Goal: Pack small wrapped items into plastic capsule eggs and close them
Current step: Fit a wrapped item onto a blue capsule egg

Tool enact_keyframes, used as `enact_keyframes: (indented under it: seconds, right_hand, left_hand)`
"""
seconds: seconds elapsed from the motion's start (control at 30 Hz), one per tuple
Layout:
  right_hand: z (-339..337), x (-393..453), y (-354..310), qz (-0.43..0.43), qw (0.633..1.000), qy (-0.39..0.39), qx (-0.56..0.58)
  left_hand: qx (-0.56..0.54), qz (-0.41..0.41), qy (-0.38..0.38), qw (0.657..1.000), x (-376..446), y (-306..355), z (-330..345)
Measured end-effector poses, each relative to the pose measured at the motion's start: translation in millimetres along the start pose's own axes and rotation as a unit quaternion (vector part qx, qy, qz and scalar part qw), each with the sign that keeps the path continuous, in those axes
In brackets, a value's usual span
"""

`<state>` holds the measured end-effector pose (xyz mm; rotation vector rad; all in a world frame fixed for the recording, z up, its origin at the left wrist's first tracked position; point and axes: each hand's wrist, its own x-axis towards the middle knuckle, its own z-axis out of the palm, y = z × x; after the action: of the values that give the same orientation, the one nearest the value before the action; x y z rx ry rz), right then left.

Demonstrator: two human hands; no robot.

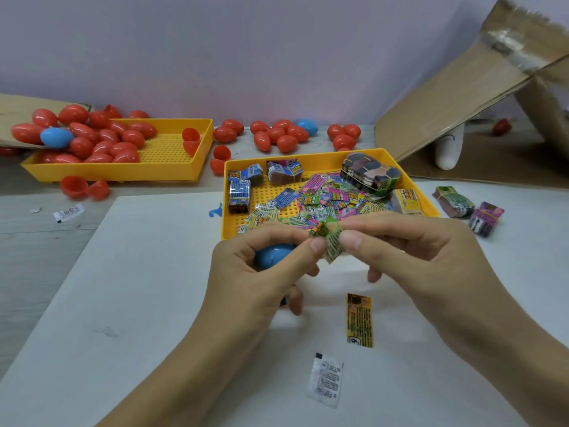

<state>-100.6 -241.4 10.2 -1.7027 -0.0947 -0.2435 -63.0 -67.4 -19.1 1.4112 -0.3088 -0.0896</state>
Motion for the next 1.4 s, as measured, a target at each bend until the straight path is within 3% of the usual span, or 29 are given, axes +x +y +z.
enact_keyframes:
  seconds: [0.27,0.43,0.57,0.7,0.8,0.93,1.1,1.23,1.4]
  right_hand:
    - [2.1,-3.1,3.3,-0.050,0.997,0.052,-0.026]
    - [-3.9,1.1,-1.0,0.011,0.998,0.019,0.062]
    - [-2.6,2.6,-2.5,0.094,0.989,-0.067,0.088]
    - [0.4,2.5,1.0,0.118,0.988,-0.084,0.046]
    - [0.3,2.8,1.4,0.104,0.991,-0.056,0.063]
    - [-0.8,3.8,3.5,0.020,0.999,0.034,-0.005]
    - [3.9,1.5,4.3,-0.018,0.997,0.044,-0.064]
    - [6.8,0.6,4.6,-0.004,0.999,0.015,-0.028]
    - [4.3,0.7,2.6,-0.002,1.000,-0.007,-0.001]
  left_hand:
    - [-0.048,0.019,-0.024,0.998,1.2,-1.3,0.7]
    - [-0.063,0.009,-0.044,0.997,0.3,-0.3,1.6]
    - [0.009,0.059,-0.003,0.998,-2.2,-1.0,2.1]
    - [0.121,0.155,0.006,0.981,-6.3,-0.1,5.7]
    - [0.093,0.101,-0.001,0.990,-5.5,0.6,4.2]
    - [-0.095,-0.030,-0.024,0.995,0.3,-0.4,3.5]
    - [-0.069,0.020,-0.019,0.997,-2.5,1.2,8.3]
    - [0.019,0.060,-0.018,0.998,-2.8,8.0,7.0]
    - [0.004,0.055,-0.016,0.998,-2.8,12.1,6.8]
